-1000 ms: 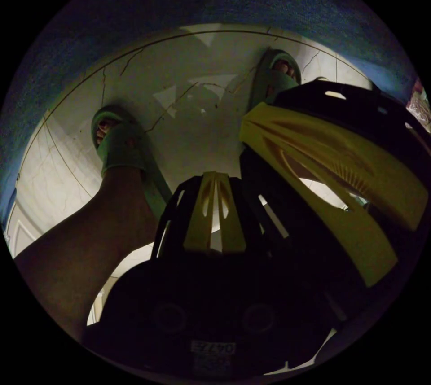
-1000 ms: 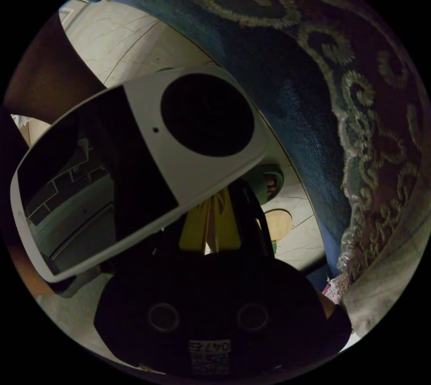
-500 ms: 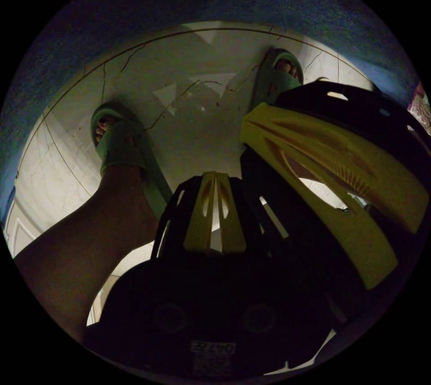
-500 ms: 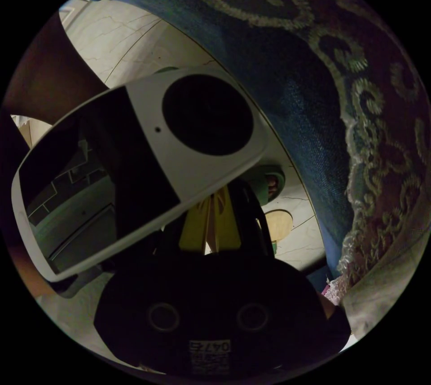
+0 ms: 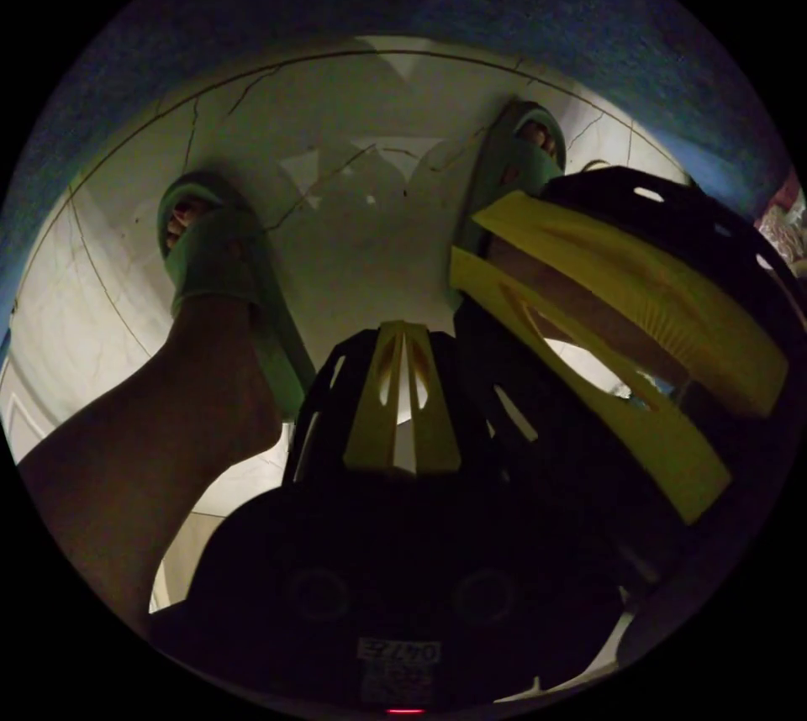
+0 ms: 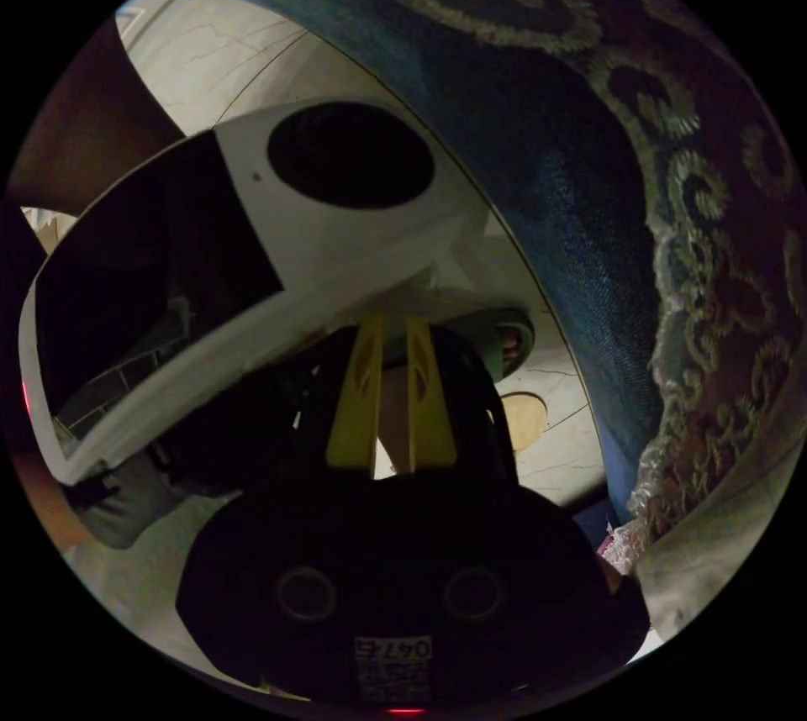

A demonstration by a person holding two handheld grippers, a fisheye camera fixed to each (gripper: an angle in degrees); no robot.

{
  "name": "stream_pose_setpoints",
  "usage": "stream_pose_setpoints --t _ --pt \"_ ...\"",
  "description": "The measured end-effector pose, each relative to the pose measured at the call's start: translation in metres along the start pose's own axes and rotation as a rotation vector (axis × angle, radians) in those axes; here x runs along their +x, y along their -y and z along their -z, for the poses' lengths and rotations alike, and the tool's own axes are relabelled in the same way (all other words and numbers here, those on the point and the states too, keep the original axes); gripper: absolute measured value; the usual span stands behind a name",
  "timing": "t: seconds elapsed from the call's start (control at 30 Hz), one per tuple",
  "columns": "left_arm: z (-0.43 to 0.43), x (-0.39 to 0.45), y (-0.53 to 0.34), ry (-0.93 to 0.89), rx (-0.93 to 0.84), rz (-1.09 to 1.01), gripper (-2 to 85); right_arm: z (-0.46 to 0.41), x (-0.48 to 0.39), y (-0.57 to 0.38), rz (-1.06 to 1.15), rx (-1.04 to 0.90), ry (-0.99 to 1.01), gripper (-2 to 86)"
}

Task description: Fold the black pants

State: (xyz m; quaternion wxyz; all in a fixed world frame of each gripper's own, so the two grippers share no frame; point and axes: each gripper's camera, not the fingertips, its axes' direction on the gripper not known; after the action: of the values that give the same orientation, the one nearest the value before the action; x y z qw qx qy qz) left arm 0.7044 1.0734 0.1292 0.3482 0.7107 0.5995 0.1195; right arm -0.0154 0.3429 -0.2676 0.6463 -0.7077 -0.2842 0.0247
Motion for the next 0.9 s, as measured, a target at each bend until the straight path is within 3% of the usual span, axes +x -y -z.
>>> stream_pose_setpoints --t 0.3,0.9 --pt "-0.064 -0.05 0.048 -0.025 0.043 0.0 -0.8 -0.008 0.025 -0.011 -0.008 -0.018 -0.017 4.4" --pt "-0.218 -0.197 0.178 -0.084 0.049 -0.011 -0.9 -0.021 0.081 -0.079 0.104 0.0 -0.097 0.6"
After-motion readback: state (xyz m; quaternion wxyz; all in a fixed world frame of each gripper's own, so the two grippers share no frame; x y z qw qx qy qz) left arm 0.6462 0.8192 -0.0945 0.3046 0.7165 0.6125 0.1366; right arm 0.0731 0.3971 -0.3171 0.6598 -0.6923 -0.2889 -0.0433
